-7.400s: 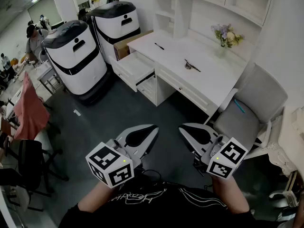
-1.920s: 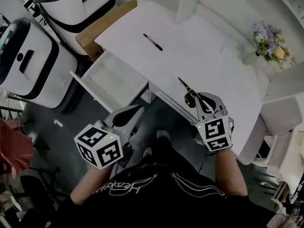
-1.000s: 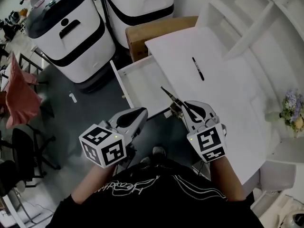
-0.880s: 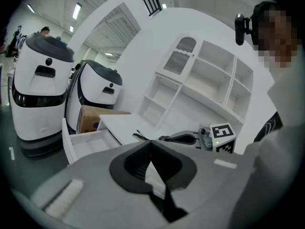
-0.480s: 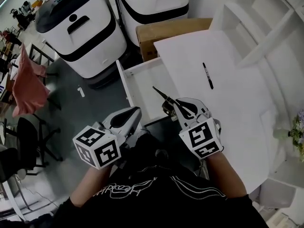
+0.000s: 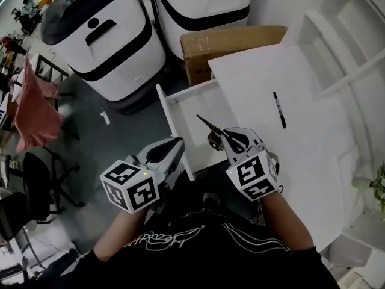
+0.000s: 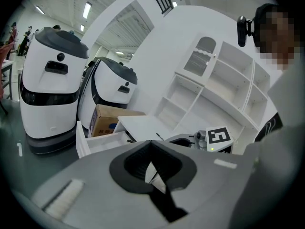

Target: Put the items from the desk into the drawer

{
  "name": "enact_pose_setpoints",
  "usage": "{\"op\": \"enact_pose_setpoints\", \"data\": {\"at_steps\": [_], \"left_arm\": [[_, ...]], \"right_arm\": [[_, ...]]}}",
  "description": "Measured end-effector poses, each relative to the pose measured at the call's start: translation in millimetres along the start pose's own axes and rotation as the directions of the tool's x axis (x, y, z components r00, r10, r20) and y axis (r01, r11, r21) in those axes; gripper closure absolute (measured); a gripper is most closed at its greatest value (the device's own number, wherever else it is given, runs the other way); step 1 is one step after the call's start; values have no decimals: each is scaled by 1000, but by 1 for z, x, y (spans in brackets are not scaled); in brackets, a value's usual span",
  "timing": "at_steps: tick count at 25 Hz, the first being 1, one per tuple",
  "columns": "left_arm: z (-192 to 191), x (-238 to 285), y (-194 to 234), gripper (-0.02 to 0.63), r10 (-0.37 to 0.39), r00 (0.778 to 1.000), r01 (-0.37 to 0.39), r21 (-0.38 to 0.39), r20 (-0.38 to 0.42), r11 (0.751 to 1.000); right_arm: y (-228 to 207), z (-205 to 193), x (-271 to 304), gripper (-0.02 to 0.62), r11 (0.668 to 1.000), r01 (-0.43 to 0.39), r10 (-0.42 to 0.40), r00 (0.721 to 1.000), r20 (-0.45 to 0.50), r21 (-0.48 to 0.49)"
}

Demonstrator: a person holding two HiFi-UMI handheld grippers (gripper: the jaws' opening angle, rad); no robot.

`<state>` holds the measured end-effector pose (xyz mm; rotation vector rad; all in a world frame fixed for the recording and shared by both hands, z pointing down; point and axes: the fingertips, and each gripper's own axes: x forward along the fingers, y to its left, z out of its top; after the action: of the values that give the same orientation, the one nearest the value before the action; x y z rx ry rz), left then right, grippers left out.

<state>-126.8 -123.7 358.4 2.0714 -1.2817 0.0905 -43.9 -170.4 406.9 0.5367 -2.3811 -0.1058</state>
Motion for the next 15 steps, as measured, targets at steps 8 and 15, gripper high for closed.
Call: {"op": "enact_pose_setpoints", "data": {"at_steps": [8,15], "left_arm": [[3,12,66,597,17,998,-20,-47,-68,999],[-11,12,113,597,43,992,-56,-104,-122,993]], "right_arm": [[3,-6,83,584,998,-54,57,996,-67,45],[13,-36,151,584,992,-81,95,983,-156,92]]}}
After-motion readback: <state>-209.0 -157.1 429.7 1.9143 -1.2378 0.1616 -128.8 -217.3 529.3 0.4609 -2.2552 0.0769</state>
